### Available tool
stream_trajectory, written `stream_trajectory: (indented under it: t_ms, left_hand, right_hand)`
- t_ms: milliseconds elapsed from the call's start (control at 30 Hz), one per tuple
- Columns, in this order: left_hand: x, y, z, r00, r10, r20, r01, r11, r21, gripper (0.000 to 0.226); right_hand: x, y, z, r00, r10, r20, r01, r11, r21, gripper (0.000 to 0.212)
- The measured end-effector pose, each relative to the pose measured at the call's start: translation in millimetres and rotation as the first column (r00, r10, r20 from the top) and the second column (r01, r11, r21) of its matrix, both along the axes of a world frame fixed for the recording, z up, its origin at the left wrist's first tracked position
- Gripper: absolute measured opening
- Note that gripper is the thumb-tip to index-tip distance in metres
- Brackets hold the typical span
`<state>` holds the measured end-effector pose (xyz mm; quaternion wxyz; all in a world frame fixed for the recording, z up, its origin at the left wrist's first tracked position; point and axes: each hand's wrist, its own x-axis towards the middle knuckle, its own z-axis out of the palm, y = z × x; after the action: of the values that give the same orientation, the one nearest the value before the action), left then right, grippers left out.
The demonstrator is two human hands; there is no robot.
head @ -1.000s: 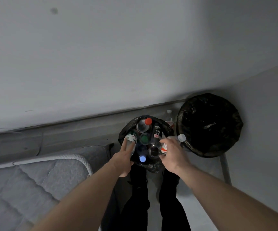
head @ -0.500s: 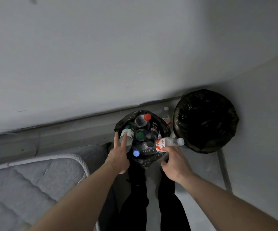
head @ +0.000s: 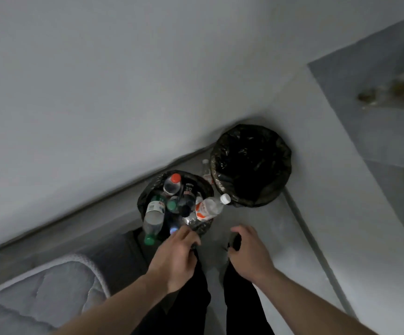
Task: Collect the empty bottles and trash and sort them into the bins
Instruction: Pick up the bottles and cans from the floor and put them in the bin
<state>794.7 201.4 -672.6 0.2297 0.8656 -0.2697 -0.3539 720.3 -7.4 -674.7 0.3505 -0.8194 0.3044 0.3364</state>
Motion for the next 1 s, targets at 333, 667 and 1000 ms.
stream_trajectory:
  t_ms: [333,667,1000]
  left_hand:
    - [-41,-82,-89,0.926,-0.328,-0.186,0.376,0.848,0.373,0.040]
    - [-46,-134,-224,0.894,-0.423,-0.148,0.437,0.749,0.497,0.054]
    - [-24,-108,-180,0.937,-0.326,-0.124,0.341,0.781,0.522,0.060]
  right_hand:
    - [-88,-55,-55,0.992,-0.128,-0.024,0.126,0.990,-0.063,0.057]
    - [-127,-74,-201,0.994,-0.113,0.001,0.112,0.988,-0.102,0.074]
    - [-104,-88,-127,0.960,-0.135,0.245,0.198,0.947,-0.251,0.053]
